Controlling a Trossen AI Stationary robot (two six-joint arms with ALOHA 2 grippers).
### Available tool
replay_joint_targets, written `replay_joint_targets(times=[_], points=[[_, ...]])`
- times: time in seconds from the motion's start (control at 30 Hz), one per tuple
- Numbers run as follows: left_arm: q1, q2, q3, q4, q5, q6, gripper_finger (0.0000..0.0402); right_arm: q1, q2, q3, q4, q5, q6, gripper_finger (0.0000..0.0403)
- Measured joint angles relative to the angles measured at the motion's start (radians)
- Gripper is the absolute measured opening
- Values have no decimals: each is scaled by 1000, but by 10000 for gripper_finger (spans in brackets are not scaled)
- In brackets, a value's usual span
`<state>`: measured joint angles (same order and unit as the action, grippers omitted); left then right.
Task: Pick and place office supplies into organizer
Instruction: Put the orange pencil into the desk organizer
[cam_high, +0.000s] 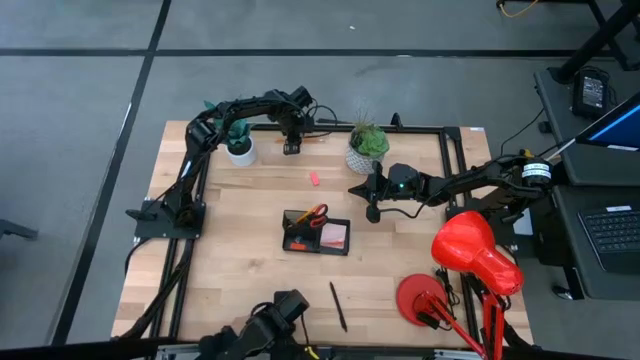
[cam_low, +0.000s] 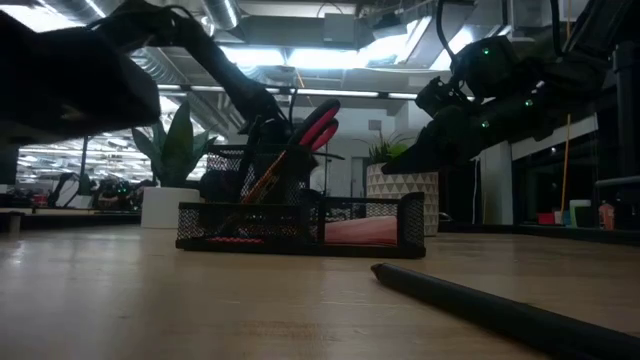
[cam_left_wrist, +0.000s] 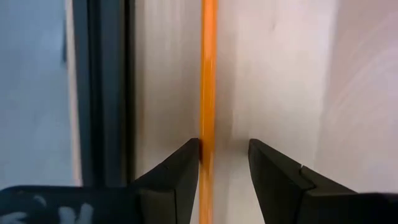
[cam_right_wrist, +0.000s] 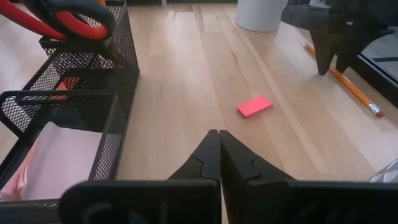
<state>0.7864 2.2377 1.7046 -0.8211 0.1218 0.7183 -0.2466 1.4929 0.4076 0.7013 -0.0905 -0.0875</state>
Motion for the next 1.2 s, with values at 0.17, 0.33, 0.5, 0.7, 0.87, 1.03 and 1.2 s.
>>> replay_joint_targets(times=[0.17,0.33,0.5,0.7,0.87,1.03,1.2], points=[[2,13,3,11,33,1,133,0,0,0,0,0,0,0],[2,47,7,-2,19,-30,132,0,0,0,0,1,0,0],[-2,53,8,-13,-12,-52,127,0,0,0,0,0,3,0],[-4,50,6,-16,-26,-78,107,0,0,0,-2,0,4,0],[-5,49,5,-17,-29,-78,89,0,0,0,-3,0,4,0],[-6,49,5,-19,-30,-56,61,0,0,0,-3,1,4,0],[-8,49,5,-21,-36,-43,23,0,0,0,-3,1,4,0]])
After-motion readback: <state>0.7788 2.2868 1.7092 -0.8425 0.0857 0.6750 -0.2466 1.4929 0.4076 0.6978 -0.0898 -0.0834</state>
